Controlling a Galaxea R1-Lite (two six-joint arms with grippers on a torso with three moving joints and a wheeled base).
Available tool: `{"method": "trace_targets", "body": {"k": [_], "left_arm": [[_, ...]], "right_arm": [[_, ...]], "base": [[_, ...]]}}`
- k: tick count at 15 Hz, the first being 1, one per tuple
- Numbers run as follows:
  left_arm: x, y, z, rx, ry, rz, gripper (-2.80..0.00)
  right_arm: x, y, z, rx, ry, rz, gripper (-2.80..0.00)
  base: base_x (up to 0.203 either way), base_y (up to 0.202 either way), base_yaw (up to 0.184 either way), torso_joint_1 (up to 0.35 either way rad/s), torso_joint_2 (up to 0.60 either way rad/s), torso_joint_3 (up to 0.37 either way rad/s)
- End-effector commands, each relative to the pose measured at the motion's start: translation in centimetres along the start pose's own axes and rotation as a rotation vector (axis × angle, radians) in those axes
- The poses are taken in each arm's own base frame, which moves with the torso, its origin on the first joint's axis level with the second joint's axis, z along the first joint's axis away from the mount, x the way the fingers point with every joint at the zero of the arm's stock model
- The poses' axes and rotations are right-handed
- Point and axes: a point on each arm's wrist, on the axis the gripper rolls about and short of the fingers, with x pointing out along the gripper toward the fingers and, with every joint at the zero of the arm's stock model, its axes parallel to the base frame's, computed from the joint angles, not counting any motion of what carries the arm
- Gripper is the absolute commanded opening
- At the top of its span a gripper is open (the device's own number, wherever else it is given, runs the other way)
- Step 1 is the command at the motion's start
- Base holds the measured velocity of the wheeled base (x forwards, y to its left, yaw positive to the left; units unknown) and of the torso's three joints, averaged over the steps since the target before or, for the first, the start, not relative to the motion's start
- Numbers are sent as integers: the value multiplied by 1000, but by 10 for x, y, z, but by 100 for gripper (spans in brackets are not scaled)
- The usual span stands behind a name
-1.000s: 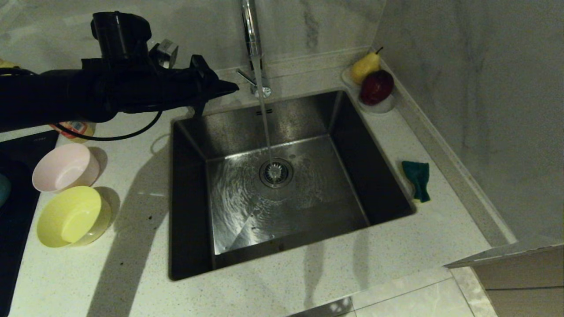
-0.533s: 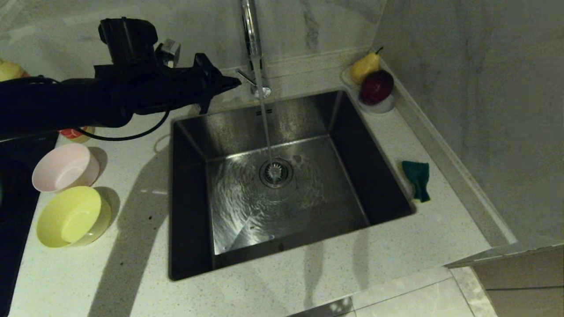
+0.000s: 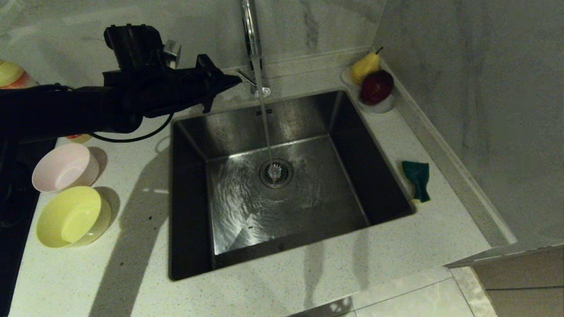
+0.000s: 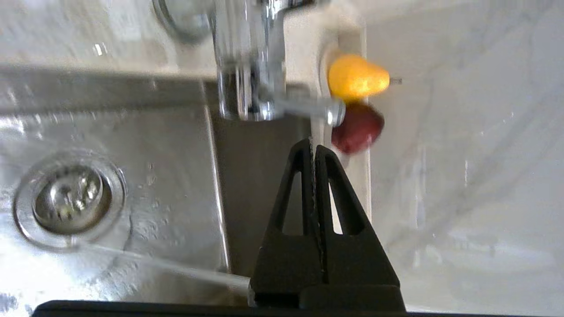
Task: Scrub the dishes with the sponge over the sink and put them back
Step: Turn off the faucet
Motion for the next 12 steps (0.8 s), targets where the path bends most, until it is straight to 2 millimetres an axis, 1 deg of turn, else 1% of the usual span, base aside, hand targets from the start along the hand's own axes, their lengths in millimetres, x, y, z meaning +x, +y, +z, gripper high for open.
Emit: {"method": "trace_targets", "body": {"k": [1, 9, 12], "left_arm": [[2, 2, 1, 2, -17, -5, -280], [4, 1, 3, 33, -51, -52, -280], [9, 8, 0, 29, -53, -42, -280]], "right_arm": [[0, 0, 0, 0, -1, 1, -280], [0, 0, 0, 0, -2, 1, -280], [0, 0, 0, 0, -2, 1, -280]], "base": [[0, 0, 0, 0, 0, 0], [0, 0, 0, 0, 0, 0], [0, 0, 0, 0, 0, 0]]}}
